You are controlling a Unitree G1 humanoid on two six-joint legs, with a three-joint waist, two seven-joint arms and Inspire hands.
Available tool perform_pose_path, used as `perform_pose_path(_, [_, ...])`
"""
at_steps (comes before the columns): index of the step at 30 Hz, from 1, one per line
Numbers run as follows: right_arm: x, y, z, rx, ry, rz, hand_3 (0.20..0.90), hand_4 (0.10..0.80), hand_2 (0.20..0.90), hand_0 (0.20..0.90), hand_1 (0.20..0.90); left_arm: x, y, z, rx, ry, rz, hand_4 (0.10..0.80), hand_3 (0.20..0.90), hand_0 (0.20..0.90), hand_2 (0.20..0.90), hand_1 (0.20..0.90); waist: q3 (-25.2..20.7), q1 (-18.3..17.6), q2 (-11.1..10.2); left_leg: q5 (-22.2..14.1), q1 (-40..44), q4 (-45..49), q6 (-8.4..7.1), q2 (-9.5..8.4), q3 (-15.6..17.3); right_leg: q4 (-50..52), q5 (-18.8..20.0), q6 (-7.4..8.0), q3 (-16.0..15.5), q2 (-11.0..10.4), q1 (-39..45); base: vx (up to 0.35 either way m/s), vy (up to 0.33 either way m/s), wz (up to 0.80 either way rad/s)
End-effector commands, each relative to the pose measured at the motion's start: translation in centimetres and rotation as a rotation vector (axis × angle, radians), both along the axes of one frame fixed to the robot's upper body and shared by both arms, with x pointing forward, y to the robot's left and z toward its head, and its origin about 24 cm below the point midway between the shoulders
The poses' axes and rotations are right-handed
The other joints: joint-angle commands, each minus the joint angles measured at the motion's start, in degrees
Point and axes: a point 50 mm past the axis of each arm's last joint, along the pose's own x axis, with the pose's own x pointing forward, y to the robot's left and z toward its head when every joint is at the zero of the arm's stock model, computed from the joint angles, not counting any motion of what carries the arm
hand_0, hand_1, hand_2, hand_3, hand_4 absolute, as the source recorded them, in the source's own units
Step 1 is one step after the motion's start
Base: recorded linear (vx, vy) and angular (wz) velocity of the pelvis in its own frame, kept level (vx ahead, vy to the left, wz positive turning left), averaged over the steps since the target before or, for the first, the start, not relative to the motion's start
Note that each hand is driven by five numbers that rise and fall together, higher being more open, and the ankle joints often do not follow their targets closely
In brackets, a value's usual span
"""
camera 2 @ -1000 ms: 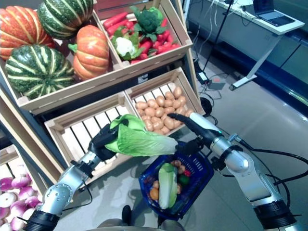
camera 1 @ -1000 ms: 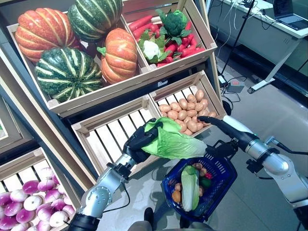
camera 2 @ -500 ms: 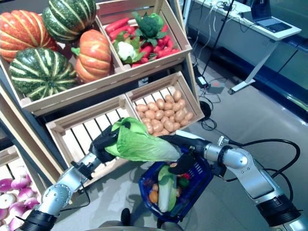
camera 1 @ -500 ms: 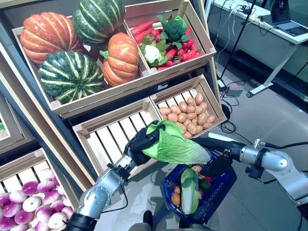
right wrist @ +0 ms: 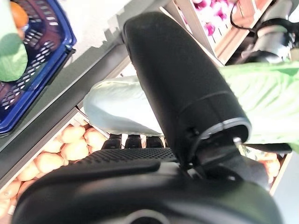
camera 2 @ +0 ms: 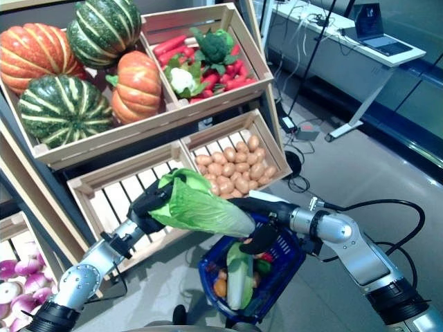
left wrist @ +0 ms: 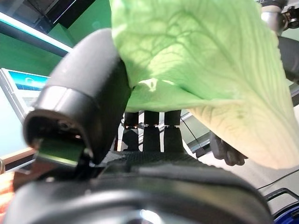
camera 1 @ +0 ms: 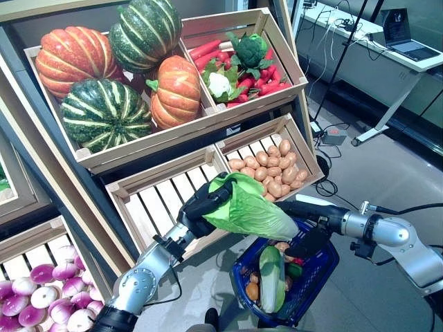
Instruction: Put vegetables into the basket
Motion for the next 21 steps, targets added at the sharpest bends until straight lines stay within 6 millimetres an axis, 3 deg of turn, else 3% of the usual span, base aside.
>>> perform_pose_path(1, [1.6,1.4,2.4,0.112,-0.152,-0.031,0.900,0.800,0.900,0.900,0.900,1.1,-1.5,3.7,-0.222,-0.207,-0.033,0.400,0.300,0.300,0.300,0.300,-5.11,0.41,-1.45,-4.19,1.42,0.07,-2.08,1.01,-0.73,0.04,2.10,3.39,-0.83,-4.20,1.31,0.000,0.000,0.00])
perform_pose_path(14, [1.9,4.0,0.1,0.319,-0.119,-0.192,0.900,0.800,0.900,0.900,0.900,1.1,-3.0,3.9,-0.269,-0.210,-0.044,0.400,0.300,0.300,0.300,0.300,-4.87,0.49,-0.67,-4.35,1.59,0.07,-1.79,0.92,-1.05,0.04,1.70,3.07,-0.41,-4.17,1.47,0.000,0.000,0.00])
perform_pose_path(15, [1.9,4.1,0.1,0.322,-0.120,-0.196,0.789,0.726,0.789,0.789,0.789,1.1,-3.1,3.9,-0.269,-0.211,-0.045,0.400,0.300,0.300,0.300,0.300,-4.88,0.51,-0.66,-4.34,1.56,0.07,-1.79,0.90,-1.05,0.04,1.69,3.07,-0.41,-4.17,1.45,0.000,0.000,0.00])
perform_pose_path(16, [2.0,4.1,0.0,0.326,-0.121,-0.204,0.446,0.497,0.446,0.446,0.446,1.1,-3.1,3.9,-0.270,-0.212,-0.046,0.400,0.300,0.300,0.300,0.300,-4.85,0.55,-0.64,-4.34,1.55,0.07,-1.80,0.91,-1.05,0.04,1.68,3.06,-0.42,-4.16,1.43,0.000,0.000,0.00])
perform_pose_path(17, [2.0,4.1,-0.1,0.330,-0.120,-0.208,0.300,0.400,0.300,0.300,0.300,1.1,-3.1,3.9,-0.271,-0.211,-0.046,0.400,0.300,0.300,0.300,0.300,-4.81,0.59,-0.63,-4.34,1.51,0.07,-1.79,0.91,-1.05,0.04,1.68,3.04,-0.42,-4.19,1.43,0.000,0.000,0.00])
perform_pose_path(21, [2.1,4.4,-0.3,0.341,-0.118,-0.222,0.300,0.400,0.300,0.300,0.300,1.1,-3.3,4.0,-0.268,-0.213,-0.052,0.400,0.300,0.300,0.300,0.300,-4.66,0.77,-0.63,-4.32,1.42,0.07,-1.80,0.89,-1.16,0.04,1.68,3.00,-0.63,-4.22,1.41,0.000,0.000,0.00])
